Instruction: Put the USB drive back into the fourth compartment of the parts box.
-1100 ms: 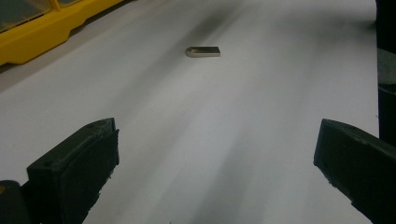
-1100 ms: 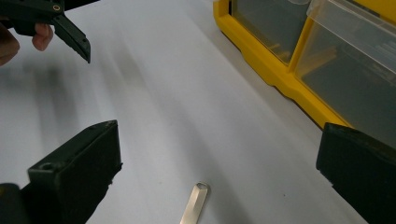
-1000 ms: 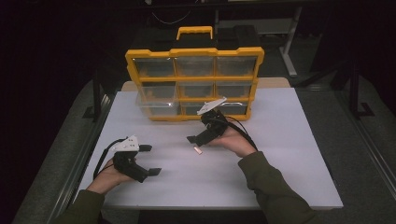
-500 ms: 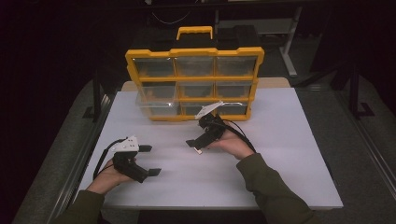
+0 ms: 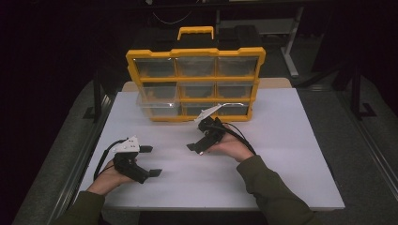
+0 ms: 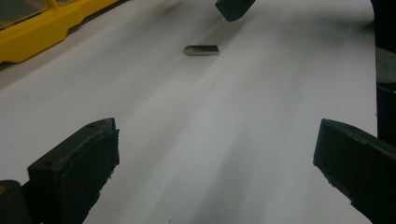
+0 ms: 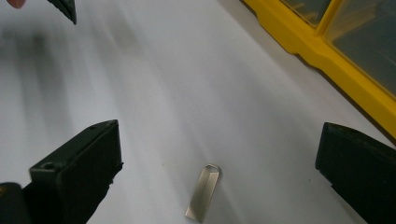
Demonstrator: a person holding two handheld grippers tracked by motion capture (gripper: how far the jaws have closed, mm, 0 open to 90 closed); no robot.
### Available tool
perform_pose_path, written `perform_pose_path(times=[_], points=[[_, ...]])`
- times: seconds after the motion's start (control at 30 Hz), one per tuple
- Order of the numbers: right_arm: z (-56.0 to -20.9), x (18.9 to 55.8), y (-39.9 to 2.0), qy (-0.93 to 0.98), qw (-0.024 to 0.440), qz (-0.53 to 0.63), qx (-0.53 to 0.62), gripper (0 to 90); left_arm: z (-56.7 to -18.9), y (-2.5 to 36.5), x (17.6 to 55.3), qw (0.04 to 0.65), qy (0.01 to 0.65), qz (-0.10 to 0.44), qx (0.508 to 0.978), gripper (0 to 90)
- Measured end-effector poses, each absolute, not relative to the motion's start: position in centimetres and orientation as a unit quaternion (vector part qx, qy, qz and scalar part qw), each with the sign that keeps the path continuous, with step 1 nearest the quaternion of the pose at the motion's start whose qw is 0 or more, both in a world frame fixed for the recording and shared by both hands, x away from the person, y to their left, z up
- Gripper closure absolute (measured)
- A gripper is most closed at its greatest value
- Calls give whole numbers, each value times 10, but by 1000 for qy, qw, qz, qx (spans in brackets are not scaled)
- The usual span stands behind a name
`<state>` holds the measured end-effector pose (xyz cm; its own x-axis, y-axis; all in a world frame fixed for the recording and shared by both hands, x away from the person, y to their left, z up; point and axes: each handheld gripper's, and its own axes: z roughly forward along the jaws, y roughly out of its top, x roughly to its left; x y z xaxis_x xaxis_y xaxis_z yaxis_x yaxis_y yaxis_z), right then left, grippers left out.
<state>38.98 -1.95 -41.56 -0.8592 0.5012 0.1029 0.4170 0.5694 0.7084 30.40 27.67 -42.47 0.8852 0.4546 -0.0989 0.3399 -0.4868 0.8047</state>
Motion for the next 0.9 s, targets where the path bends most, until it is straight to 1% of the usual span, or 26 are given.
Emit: perform_pose_path(times=[0.27, 0.3, 0.47, 0.6, 0.67, 0.83, 0.87, 0.9], points=[[-423, 390, -17, 890, 53, 371, 258, 2, -425, 277, 304, 449, 229, 64, 861, 0], [-424, 390, -17, 891, 53, 370, 259, 22, -425, 277, 304, 449, 229, 64, 861, 0], [-426, 390, -17, 892, 54, 367, 257, 38, -425, 277, 304, 449, 229, 64, 861, 0], [-430, 390, -16, 896, 53, 355, 261, 76, -425, 277, 304, 449, 229, 64, 861, 0], [-431, 390, -16, 897, 54, 353, 262, 124, -425, 277, 304, 449, 229, 64, 861, 0], [-434, 390, -17, 900, 52, 345, 261, 178, -425, 277, 304, 449, 229, 64, 861, 0], [-434, 390, -17, 900, 52, 345, 261, 178, -425, 277, 304, 449, 229, 64, 861, 0], [-434, 389, -17, 900, 52, 344, 263, 219, -425, 277, 303, 449, 229, 64, 861, 0]])
